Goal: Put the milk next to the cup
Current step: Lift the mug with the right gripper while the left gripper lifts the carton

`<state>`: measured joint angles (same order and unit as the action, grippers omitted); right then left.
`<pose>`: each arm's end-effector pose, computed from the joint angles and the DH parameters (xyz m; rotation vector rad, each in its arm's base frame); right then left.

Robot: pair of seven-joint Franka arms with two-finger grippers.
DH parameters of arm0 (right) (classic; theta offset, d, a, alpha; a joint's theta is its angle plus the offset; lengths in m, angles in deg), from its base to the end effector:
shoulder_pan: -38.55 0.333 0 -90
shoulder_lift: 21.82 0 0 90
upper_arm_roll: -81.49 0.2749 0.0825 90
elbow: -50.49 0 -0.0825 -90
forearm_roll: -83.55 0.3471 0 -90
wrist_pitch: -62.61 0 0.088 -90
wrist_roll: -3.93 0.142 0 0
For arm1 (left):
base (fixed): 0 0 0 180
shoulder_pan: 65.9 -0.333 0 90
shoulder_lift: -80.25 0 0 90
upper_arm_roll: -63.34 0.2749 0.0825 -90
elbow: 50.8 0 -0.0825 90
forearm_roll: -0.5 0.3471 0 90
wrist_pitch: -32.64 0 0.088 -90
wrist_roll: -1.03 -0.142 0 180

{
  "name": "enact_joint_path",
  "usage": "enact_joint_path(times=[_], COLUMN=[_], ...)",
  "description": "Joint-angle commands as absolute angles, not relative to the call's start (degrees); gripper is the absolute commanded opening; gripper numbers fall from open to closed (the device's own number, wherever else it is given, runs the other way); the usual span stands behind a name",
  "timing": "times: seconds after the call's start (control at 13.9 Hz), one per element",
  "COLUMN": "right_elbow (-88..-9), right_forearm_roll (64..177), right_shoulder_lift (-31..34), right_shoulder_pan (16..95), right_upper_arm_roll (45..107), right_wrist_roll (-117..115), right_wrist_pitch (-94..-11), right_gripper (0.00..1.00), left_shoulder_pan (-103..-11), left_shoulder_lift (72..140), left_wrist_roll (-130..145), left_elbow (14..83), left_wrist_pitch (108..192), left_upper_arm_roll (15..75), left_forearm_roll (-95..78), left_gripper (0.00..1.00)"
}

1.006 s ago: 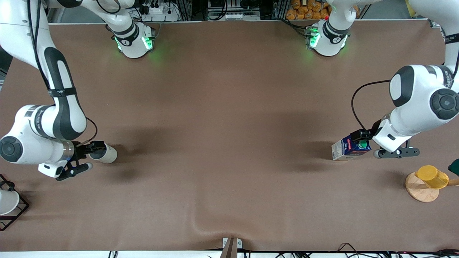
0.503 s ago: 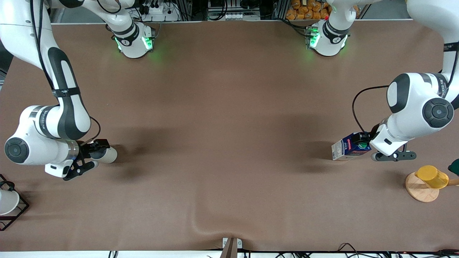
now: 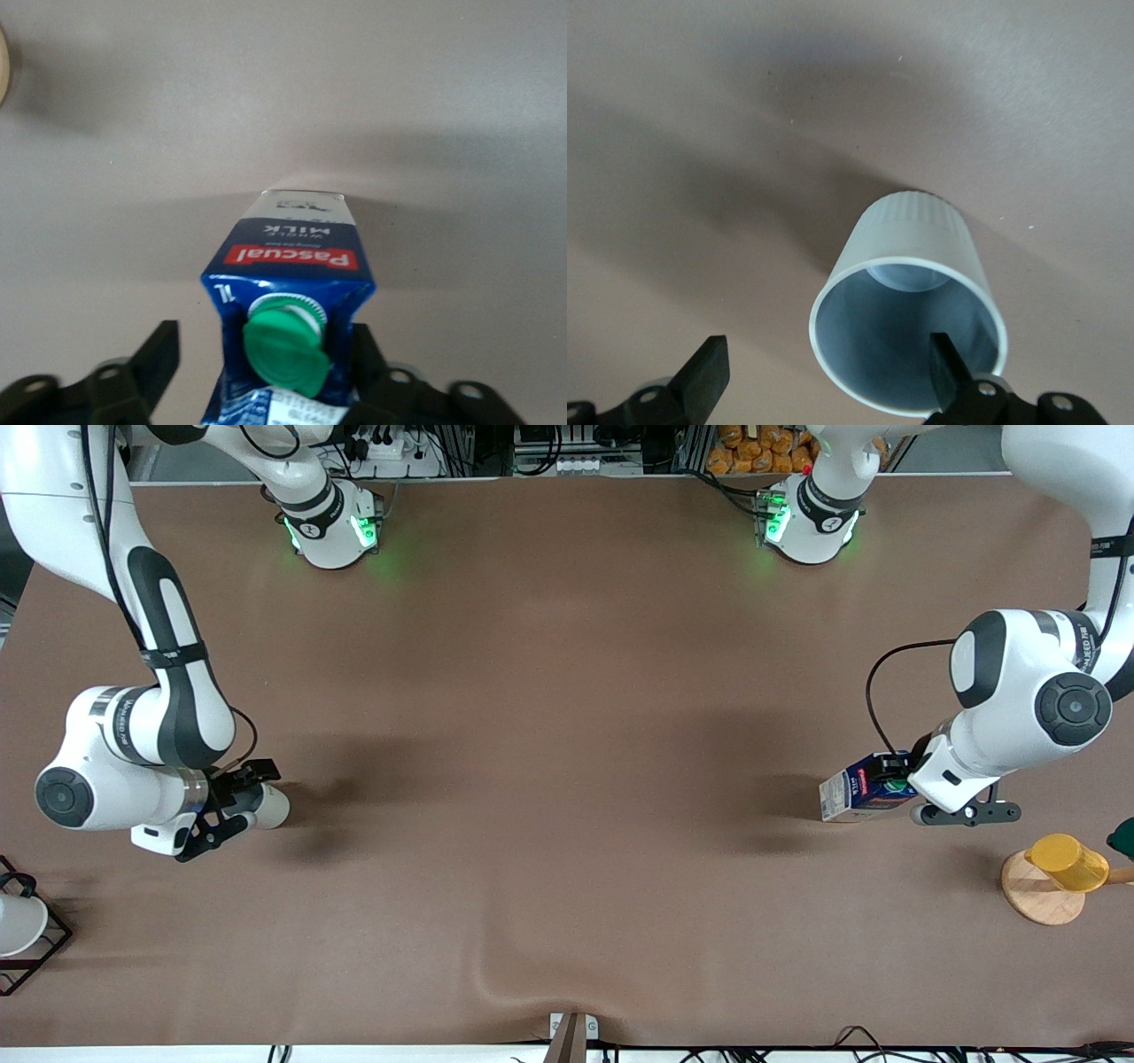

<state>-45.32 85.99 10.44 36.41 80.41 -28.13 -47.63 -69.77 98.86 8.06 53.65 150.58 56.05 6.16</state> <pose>0.5803 -0.0278 0.2103 -2.9037 -0.7163 0.4345 0.5767 -0.0237 0.2992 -3.0868 -0.0274 0.1259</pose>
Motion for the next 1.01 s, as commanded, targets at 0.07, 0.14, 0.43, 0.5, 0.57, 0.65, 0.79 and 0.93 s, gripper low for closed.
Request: enact_joint_path(times=[0.07, 0.14, 0.43, 0.5, 0.57, 0.65, 0.79, 0.93], right_elbow=[-46.2, -46.2, -46.2, -46.1, -46.0, -45.8, -45.6, -44.1], right_forearm_roll=[86.8, 86.7, 86.4, 86.4, 86.4, 86.4, 86.3, 86.3], right_shoulder_lift=[10.6, 10.8, 11.6, 11.6, 11.6, 11.6, 11.5, 11.2], right_shoulder_pan=[36.5, 36.4, 36.5, 36.4, 36.4, 36.4, 36.5, 37.4], right_upper_arm_roll=[80.4, 80.4, 80.4, 80.3, 80.4, 80.4, 80.4, 80.4], right_wrist_roll=[-29.0, -29.0, -29.9, -31.4, -33.1, -33.8, -34.1, -34.5], right_wrist_pitch=[-48.0, -48.1, -49.0, -49.1, -49.4, -49.5, -49.5, -49.4], right_gripper=[1.0, 1.0, 0.06, 0.0, 0.0, 0.0, 0.0, 0.0], left_shoulder_pan=[-70.0, -69.9, -69.6, -69.6, -69.6, -69.7, -69.9, -70.0], left_shoulder_lift=[100.5, 101.1, 101.3, 101.3, 101.2, 100.7, 99.0, 97.2], left_wrist_roll=[8.5, 8.5, 8.5, 8.6, 8.6, 8.6, 8.5, 7.9], left_elbow=[51.4, 50.6, 49.9, 49.7, 49.6, 49.5, 49.2, 48.6], left_wrist_pitch=[150.7, 150.7, 150.7, 150.7, 150.7, 150.7, 150.1, 148.6], left_upper_arm_roll=[55.9, 55.9, 55.8, 55.8, 55.5, 55.4, 55.3, 55.2], left_forearm_roll=[6.8, 6.7, 6.7, 6.7, 6.7, 6.7, 6.7, 6.7], left_gripper=[0.48, 0.43, 0.16, 0.15, 0.15, 0.15, 0.15, 0.15])
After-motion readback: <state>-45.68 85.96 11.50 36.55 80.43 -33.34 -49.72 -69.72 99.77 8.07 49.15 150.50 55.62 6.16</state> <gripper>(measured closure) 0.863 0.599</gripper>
